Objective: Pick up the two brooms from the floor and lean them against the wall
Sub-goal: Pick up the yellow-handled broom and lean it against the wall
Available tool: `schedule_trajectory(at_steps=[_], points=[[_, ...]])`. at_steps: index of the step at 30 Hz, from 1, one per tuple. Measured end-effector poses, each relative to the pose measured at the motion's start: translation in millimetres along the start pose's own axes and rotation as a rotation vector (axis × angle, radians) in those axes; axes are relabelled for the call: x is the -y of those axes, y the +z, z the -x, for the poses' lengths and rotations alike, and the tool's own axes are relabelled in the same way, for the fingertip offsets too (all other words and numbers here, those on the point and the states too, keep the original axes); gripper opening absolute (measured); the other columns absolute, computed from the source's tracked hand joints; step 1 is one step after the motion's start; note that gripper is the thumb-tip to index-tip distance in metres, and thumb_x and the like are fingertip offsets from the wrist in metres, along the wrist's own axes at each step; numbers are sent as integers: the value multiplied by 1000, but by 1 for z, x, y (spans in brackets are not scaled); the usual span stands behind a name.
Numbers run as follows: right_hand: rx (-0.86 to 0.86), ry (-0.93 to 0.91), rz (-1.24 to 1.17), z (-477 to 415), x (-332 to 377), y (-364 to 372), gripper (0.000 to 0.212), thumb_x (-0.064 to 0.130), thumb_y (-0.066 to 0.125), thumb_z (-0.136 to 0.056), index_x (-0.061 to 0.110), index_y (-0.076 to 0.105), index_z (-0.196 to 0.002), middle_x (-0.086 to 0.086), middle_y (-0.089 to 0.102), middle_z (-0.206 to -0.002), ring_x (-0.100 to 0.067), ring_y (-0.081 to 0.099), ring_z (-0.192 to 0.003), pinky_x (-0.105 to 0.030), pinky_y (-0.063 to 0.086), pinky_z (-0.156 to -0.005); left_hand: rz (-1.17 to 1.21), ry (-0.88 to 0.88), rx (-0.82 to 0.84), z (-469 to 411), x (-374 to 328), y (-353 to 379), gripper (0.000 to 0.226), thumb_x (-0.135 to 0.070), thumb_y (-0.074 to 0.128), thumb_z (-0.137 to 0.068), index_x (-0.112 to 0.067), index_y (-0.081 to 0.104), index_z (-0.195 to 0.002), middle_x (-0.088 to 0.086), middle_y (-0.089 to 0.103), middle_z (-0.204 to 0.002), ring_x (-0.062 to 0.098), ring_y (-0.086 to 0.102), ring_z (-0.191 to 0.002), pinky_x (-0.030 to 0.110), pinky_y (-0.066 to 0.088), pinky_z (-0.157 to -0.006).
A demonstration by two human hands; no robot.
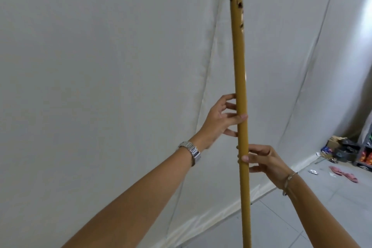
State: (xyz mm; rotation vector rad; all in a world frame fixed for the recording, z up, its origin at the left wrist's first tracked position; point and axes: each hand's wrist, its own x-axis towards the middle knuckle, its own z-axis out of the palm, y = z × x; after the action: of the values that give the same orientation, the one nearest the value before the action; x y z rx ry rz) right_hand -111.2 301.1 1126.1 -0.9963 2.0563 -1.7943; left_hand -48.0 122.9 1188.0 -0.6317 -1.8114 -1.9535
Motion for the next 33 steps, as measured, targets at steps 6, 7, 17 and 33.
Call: schedule_trajectory(at_steps=[6, 7, 17, 33], points=[[-18, -192, -79, 2, 73, 27, 33, 18, 78, -61, 14, 74, -94, 5, 72, -77, -14, 68, -77, -28, 56, -60, -41, 117, -111, -9, -80, 12, 41, -10, 67, -82, -30, 55, -116, -9, 56, -89, 2, 63, -74, 27, 55, -48], [-16, -221, -98, -1, 83, 38, 33, 18, 78, -61, 15, 74, -94, 7, 72, -76, -12, 67, -77, -28, 55, -59, -68, 129, -135, -8, -94, 8, 42, -11, 67, -83, -28, 54, -120, -9, 56, -89, 3, 62, -76, 26, 55, -48], [91, -344, -295, -43, 146, 186, 24, 17, 78, -66, 15, 74, -90, 6, 71, -73, -11, 68, -75, -33, 57, -63, -398, 209, -333, 44, -201, -85, 37, -16, 64, -86, -25, 56, -121, -12, 58, -80, 5, 60, -78, 27, 57, -54], [344, -322, -382, -85, 193, 569, 25, 15, 79, -67, 14, 74, -91, 0, 71, -80, -12, 70, -77, -33, 58, -62, -736, 170, -565, 264, -338, -373, 45, -17, 64, -86, -23, 49, -128, -6, 59, -94, 8, 64, -89, 35, 59, -63]])
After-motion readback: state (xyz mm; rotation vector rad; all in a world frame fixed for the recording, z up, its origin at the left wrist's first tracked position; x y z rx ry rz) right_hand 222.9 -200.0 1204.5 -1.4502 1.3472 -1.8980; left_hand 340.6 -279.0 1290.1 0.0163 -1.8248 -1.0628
